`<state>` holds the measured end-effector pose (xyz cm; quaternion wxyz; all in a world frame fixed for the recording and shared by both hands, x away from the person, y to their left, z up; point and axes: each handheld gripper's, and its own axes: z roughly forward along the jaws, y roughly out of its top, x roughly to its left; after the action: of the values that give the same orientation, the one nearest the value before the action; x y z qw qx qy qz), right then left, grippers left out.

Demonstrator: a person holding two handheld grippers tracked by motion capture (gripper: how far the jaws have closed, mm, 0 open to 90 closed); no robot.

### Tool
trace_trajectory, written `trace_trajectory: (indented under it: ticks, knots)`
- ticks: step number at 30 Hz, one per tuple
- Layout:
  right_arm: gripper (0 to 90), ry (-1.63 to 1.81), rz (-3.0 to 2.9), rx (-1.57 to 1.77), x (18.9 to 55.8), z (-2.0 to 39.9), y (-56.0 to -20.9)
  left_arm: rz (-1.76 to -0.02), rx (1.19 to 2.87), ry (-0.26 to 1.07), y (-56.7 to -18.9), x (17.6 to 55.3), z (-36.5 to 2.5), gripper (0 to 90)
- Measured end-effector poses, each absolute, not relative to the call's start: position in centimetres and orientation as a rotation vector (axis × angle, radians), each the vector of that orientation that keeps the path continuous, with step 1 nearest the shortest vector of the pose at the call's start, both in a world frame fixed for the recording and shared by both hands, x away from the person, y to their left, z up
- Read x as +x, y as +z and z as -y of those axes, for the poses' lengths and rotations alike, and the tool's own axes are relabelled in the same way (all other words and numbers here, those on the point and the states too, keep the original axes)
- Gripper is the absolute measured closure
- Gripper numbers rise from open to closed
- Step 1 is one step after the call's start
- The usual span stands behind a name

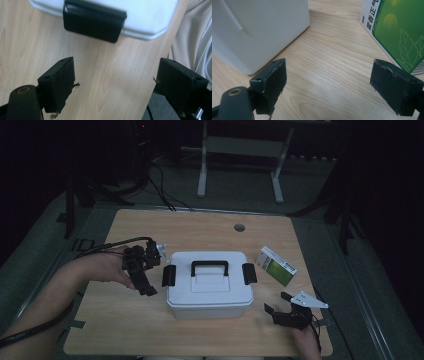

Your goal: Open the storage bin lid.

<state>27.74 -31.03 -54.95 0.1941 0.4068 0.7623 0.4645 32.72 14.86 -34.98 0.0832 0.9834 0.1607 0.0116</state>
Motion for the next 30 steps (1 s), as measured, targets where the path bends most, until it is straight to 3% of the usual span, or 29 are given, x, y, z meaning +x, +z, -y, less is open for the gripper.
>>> trace_trajectory:
  ticks: [16, 30]
  knots:
    - [13.5, 1.301, -2.149, 1.130, 27.7, 31.0, -55.0, -0.388, 2.985, 0.081, -33.2, 34.4, -10.8, 15.4]
    - [13.5, 1.316, -2.149, 1.131, 27.7, 31.1, -55.1, -0.267, 2.973, 0.142, -32.7, 36.4, -6.6, 22.2]
